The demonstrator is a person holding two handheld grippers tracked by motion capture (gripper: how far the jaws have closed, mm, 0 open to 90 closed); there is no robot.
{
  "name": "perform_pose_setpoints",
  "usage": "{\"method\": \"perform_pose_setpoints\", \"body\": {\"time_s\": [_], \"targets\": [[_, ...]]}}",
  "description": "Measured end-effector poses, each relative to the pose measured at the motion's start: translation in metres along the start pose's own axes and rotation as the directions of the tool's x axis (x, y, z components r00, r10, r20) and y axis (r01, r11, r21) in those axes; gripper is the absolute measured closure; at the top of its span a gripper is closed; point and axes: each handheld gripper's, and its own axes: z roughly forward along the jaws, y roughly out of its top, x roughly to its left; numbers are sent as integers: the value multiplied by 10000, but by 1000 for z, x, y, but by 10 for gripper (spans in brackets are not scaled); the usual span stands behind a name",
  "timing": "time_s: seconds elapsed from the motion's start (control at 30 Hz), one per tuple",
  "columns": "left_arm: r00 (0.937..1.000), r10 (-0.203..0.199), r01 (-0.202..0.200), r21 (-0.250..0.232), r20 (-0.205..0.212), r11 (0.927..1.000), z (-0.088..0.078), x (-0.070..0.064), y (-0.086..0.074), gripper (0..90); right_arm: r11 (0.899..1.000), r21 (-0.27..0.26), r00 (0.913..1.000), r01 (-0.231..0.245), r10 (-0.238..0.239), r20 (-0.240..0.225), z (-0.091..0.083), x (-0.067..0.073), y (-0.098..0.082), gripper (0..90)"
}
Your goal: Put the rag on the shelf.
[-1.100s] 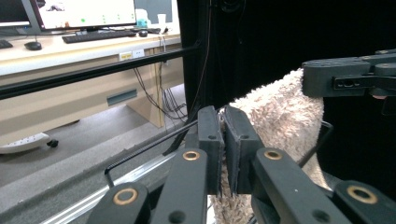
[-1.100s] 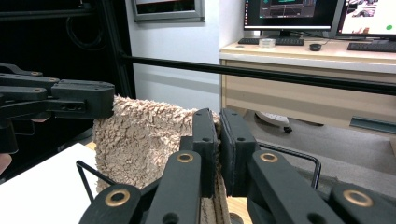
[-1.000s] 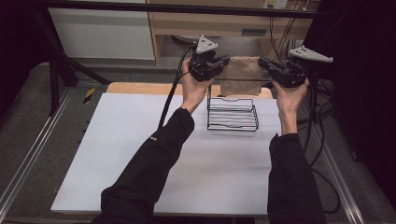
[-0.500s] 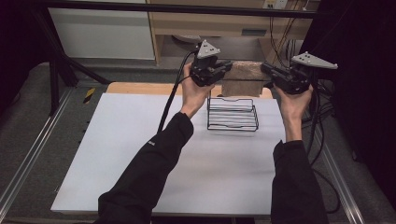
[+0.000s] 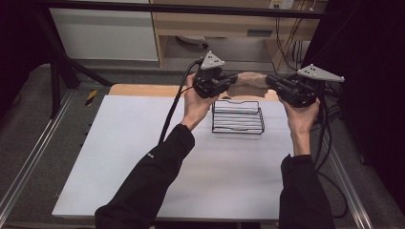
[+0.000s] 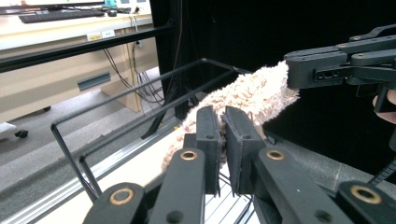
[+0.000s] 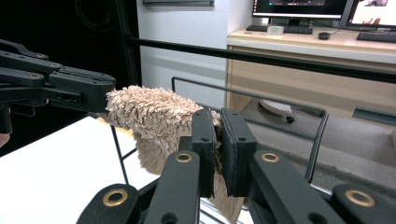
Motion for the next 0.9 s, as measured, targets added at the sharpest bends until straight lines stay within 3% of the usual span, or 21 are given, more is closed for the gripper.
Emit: {"method": "perform_pose_setpoints", "body": {"time_s": [0.23, 0.43, 0.6, 0.77, 0.9], "targets": [[9996, -124, 119, 198, 270, 9997, -4, -3, -5, 798, 9998, 222, 9999, -22, 24, -97, -2, 2, -12, 848], [9979, -556, 558, -68, 333, 9984, -15, 0, 6, 754, 9997, 222, 9999, -85, 87, -110, -1, 1, -17, 847], [9974, -721, 717, 428, 86, 9965, -7, 0, 7, 824, 9997, 247, 9999, -15, 18, -124, -1, 1, -17, 846], [9959, -840, 807, 932, 328, 9924, 0, 0, -4, 865, 9994, 330, 9999, 79, -74, -126, -1, 2, -19, 840], [9961, -830, 792, 1124, 297, 9905, 3, 0, -10, 869, 9993, 365, 9997, 35, -27, -239, -1, 1, -21, 806]]}}
